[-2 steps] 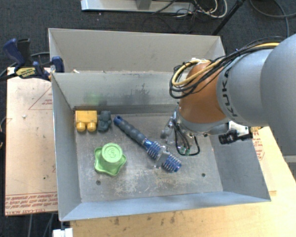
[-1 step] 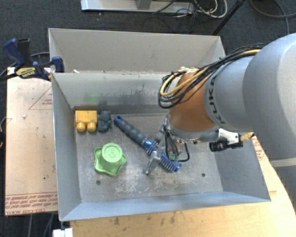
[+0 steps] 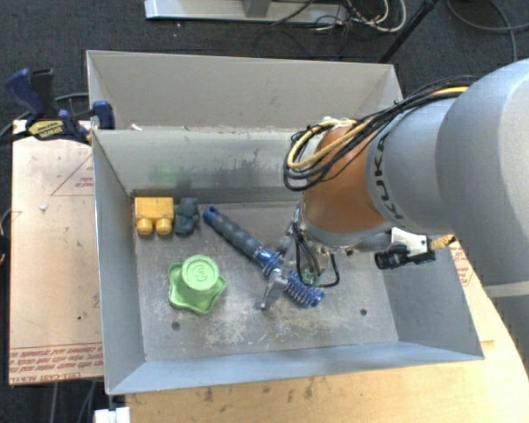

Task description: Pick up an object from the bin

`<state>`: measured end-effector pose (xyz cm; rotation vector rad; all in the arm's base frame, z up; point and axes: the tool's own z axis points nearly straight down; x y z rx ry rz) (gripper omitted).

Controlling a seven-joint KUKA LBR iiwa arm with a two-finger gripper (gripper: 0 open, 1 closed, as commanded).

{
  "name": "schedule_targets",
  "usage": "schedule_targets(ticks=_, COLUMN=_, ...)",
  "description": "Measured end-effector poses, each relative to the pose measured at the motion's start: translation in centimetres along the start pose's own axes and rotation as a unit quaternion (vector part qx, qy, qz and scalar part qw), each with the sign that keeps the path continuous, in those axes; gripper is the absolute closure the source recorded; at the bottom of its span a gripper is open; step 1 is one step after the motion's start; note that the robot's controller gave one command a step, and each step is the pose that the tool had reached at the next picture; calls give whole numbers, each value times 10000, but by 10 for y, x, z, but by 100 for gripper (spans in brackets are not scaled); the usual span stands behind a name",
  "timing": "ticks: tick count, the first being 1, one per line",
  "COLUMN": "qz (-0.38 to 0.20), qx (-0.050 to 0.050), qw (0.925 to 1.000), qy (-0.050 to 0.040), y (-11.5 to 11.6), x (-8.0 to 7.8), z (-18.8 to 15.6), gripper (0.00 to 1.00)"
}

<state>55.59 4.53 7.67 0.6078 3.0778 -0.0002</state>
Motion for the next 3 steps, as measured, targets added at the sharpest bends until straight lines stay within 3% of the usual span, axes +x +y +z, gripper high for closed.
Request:
schedule_targets(ticks=1, qz=-7, qx=-22, qw=10000, qy=-28, y=2, x=-2, z=-2, gripper=100)
schedule_targets(ticks=2, qz=-17, qx=-5, qw=10000, qy=13, y=2, x=-2, z=-25, gripper=100)
schedule_targets(ticks=3, qz=-29, qx=-16, qw=10000, qy=-9, y=3, x=-3, z=-102, gripper=100)
